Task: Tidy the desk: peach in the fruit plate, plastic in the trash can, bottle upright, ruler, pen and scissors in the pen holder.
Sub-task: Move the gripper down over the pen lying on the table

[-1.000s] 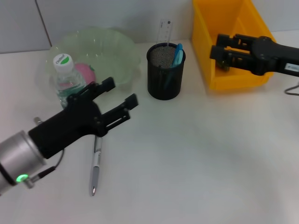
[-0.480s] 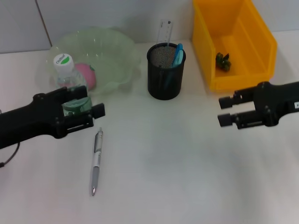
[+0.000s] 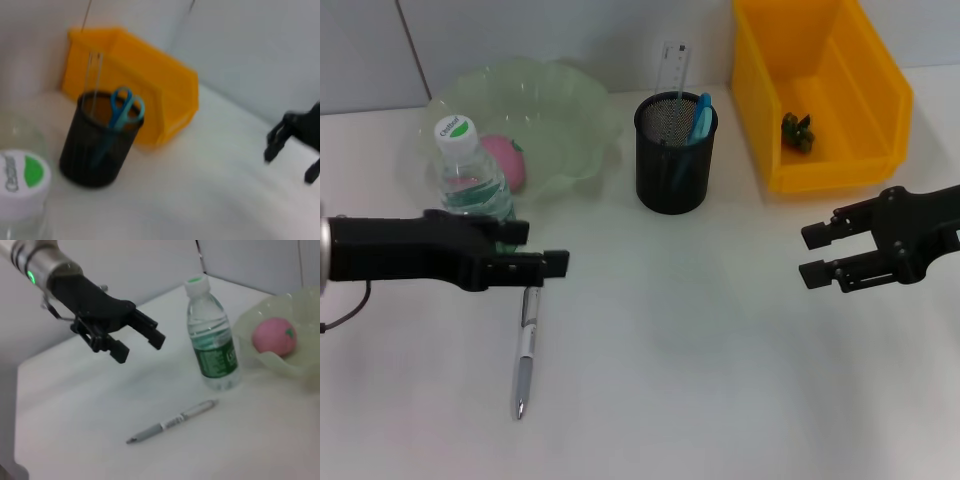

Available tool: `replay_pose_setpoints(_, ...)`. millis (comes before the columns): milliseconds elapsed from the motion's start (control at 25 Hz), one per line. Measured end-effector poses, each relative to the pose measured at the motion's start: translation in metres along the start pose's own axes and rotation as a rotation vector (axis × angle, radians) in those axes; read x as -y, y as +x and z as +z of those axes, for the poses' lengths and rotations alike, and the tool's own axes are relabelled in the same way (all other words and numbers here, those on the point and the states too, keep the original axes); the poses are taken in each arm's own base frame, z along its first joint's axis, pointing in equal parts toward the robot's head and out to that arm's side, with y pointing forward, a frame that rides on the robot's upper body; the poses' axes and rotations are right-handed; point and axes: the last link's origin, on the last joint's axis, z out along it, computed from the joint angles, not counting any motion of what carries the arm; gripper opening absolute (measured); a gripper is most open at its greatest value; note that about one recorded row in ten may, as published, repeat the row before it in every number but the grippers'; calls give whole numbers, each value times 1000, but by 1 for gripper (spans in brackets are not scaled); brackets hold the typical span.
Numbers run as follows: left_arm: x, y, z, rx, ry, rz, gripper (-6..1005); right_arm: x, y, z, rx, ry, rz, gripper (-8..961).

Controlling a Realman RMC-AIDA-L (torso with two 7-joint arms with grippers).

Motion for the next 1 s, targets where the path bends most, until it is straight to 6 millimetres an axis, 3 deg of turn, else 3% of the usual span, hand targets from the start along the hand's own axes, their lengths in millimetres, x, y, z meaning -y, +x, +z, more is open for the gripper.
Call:
replay_pose_setpoints(320,-1,29,24,276,145,-161,780,3,2,1,-54,29,-19,606)
replay_pose_setpoints(600,8,34,38,395,246,-231,780,5,0,4,-89,32,-36,606)
replay_pose_setpoints(1000,14,26,66,528,318,-257,780,9,-5,5,-126,45,-48,606)
